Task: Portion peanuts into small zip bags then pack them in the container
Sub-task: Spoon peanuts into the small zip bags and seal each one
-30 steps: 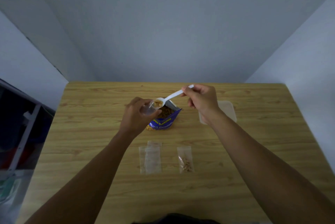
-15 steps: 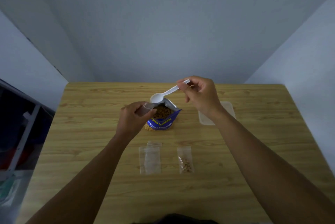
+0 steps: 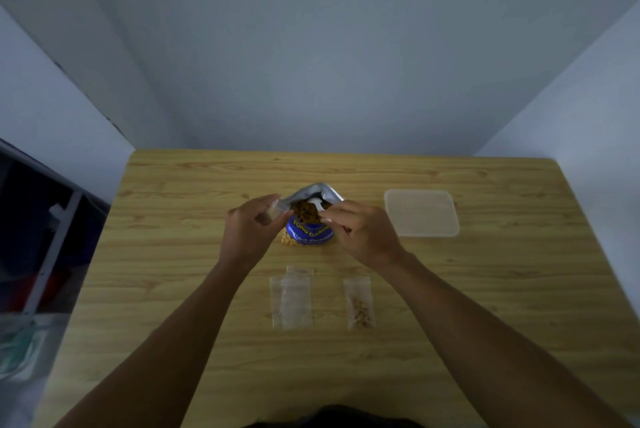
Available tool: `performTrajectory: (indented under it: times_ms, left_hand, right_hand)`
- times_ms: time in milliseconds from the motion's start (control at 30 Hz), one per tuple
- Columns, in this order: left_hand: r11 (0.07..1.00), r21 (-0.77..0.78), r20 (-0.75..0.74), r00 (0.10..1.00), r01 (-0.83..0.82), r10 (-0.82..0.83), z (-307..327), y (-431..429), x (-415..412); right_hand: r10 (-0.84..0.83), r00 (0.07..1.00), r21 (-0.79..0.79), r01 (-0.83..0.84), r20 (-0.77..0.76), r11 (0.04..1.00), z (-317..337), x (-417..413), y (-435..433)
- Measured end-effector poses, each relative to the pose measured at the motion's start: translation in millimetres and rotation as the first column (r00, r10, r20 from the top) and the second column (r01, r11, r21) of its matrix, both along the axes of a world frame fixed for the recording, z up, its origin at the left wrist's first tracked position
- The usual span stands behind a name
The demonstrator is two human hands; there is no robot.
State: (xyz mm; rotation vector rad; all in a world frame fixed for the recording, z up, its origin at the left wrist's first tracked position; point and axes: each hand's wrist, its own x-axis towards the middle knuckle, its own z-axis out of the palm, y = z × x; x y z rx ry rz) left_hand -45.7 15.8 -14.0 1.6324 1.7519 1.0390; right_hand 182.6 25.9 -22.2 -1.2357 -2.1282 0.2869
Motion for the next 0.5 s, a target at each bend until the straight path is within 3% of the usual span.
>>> performTrajectory:
  times_ms: [100,200,500]
  left_hand:
    - [1.000,-0.012,-0.001,1.000,-0.003,0.003,-1.3,0.3,0.4]
    - [1.000,-0.016,0.005,1.000,0.014,-0.014,-3.3,-0.4,-1.2]
    - [1.000,-0.009,-0.006,1.000,0.015,-0.015,-7.0,-0.7,-2.0]
  right_hand:
    - [-0.220,0.957,-0.235,0.173,-0.189,0.956,2.2,-6.6,1.4]
    - [-0.416,0.875,-0.431,0.286,-0.246,0.856,8.7,-8.3,7.0]
    - [-0.514,0.807,-0.596,0.266,-0.292,0.758,11.1,-12.6,11.0]
